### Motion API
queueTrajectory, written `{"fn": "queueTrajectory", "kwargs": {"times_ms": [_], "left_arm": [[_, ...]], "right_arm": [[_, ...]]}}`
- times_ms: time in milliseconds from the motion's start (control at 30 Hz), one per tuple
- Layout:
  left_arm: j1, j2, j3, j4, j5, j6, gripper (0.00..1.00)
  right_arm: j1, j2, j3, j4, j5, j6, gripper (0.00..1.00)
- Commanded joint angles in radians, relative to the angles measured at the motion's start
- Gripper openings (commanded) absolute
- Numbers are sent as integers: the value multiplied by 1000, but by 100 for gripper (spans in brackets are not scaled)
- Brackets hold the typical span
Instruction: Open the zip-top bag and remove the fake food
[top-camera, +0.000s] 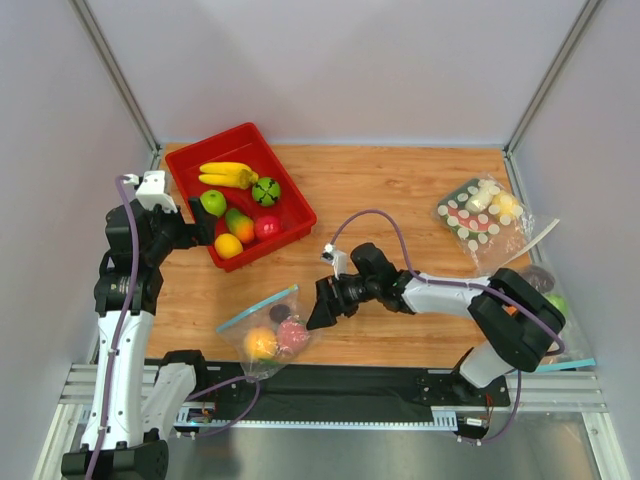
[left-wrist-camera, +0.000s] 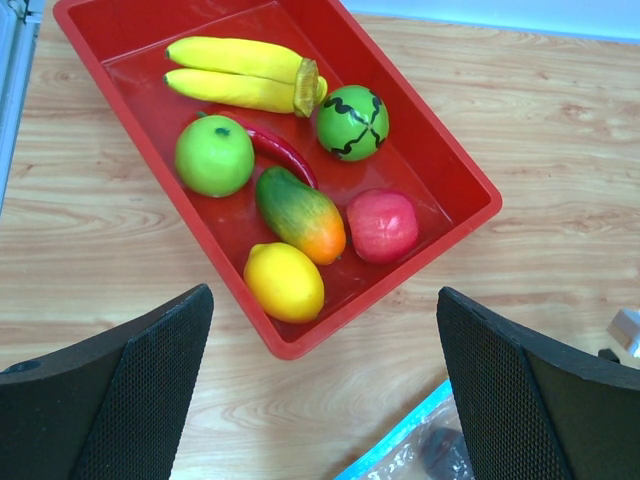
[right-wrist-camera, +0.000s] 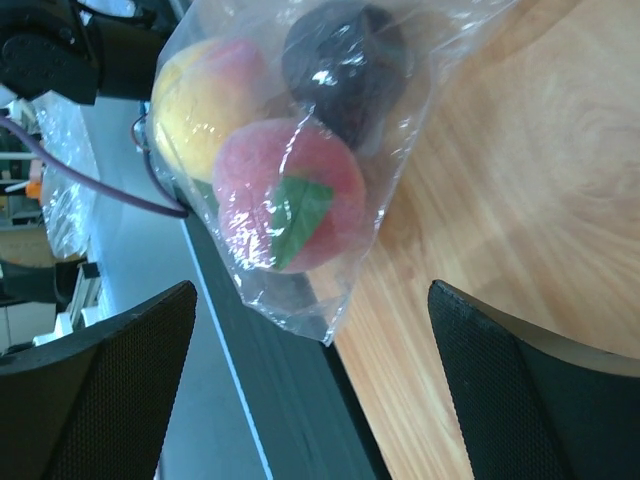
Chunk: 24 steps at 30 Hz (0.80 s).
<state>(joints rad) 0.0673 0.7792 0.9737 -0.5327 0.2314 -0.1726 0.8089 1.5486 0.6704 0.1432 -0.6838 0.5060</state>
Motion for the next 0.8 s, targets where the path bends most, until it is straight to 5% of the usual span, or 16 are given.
{"fn": "queueTrajectory", "kwargs": {"times_ms": [0,233,367,567,767], "left_arm": [[5,-1,10,34,9,10,99],[6,3,8,31,5,10,99],[5,5,8,34,3,12,99],[5,3,6,34,6,15,99],[6,6,3,37,13,15,99]], "right_arm": [[38,-1,-29,133,-76,49,100],[73,31,-48,245,-94,95,97],[79,65,-32,285,-86,98,85],[79,137,-11,358,-85,129,49],[76,131,15,340,-62,114,0]]}}
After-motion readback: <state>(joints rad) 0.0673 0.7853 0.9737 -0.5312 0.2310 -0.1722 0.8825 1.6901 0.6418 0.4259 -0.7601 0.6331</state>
